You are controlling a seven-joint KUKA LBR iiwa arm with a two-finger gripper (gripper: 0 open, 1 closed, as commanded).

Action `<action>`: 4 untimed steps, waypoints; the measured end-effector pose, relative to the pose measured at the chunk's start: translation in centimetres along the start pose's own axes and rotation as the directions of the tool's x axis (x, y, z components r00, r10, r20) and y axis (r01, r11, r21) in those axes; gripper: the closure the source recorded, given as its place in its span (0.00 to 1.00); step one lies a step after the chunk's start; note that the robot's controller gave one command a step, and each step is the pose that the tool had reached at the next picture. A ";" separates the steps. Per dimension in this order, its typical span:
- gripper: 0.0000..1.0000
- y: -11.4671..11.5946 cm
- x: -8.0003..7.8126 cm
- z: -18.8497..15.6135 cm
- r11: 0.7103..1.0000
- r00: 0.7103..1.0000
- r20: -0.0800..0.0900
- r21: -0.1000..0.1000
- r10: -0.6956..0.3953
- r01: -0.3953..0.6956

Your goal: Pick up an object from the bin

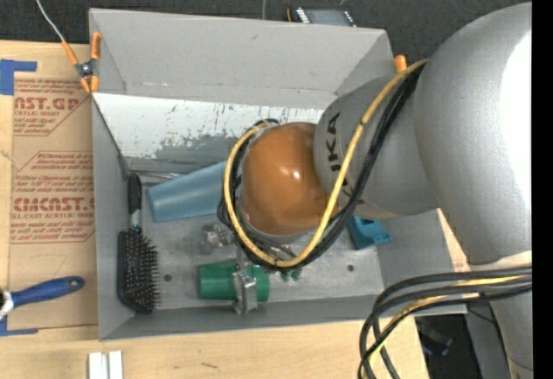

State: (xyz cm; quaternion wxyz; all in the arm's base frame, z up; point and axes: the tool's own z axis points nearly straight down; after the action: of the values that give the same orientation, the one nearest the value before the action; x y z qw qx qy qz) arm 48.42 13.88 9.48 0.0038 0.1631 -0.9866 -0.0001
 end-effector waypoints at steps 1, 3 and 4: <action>0.00 -0.2 -2.0 2.6 0.999 0.999 0.001 -0.001 -0.041 0.041; 0.00 -4.3 -3.3 2.5 1.000 1.000 -0.001 -0.003 -0.018 0.018; 1.00 -4.4 -3.3 2.5 1.000 1.000 0.002 -0.003 -0.016 0.016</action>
Offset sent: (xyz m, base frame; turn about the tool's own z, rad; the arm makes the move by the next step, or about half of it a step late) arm 0.0195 0.0032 -0.0248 -0.0404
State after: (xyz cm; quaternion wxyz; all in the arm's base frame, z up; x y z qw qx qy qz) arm 52.96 10.78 6.95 0.0031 0.1708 -0.9853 -0.0016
